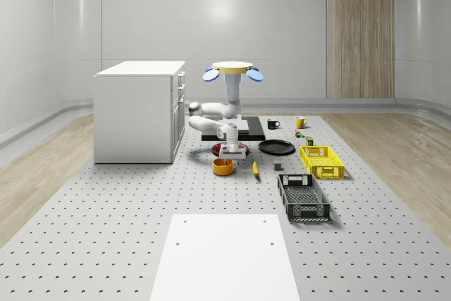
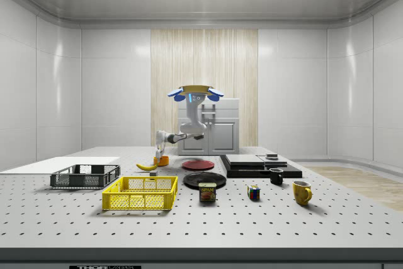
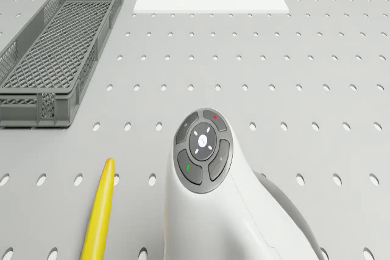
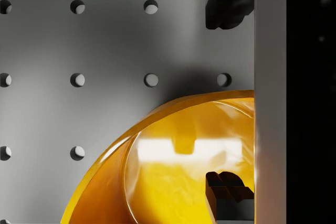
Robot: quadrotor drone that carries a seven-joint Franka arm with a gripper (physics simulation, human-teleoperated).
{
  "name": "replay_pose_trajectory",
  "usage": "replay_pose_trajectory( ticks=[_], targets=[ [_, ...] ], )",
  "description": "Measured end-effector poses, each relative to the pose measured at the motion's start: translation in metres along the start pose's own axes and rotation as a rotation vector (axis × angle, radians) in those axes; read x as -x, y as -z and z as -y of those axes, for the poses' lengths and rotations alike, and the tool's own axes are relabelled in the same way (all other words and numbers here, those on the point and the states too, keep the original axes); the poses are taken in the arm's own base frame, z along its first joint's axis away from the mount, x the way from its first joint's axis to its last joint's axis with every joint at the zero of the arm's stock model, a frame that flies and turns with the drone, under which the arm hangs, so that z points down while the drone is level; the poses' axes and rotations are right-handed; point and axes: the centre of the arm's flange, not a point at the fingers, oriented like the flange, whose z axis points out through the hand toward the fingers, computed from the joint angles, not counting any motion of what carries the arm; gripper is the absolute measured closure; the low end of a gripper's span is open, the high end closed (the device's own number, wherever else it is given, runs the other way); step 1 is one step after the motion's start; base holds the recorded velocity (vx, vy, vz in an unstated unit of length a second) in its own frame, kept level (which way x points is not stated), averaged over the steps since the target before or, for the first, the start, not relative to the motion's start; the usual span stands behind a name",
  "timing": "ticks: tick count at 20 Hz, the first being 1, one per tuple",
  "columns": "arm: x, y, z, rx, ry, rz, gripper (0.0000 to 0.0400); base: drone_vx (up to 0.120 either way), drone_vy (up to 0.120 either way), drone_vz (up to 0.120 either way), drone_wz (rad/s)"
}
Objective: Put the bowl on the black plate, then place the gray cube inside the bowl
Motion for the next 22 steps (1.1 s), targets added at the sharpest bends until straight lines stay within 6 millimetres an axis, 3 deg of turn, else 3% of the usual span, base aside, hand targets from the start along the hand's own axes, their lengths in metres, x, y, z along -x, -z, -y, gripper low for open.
replay_pose_trajectory(
  ticks=[7,10,13,17,22],
  targets=[
    [-0.002,-0.010,0.002,0.000,0.000,0.000,0.0000,0.000,0.000,0.000,0.000],
    [-0.002,-0.012,0.002,0.000,0.000,0.000,0.0146,0.000,0.000,0.000,0.000],
    [-0.003,-0.014,0.002,0.000,0.000,0.000,0.0227,0.000,0.000,0.000,0.000],
    [-0.003,-0.014,0.003,0.000,0.000,0.000,0.0273,0.000,0.000,0.000,0.000],
    [-0.003,-0.015,0.003,0.000,0.000,0.000,0.0292,0.000,0.000,0.024,0.000]
  ],
)
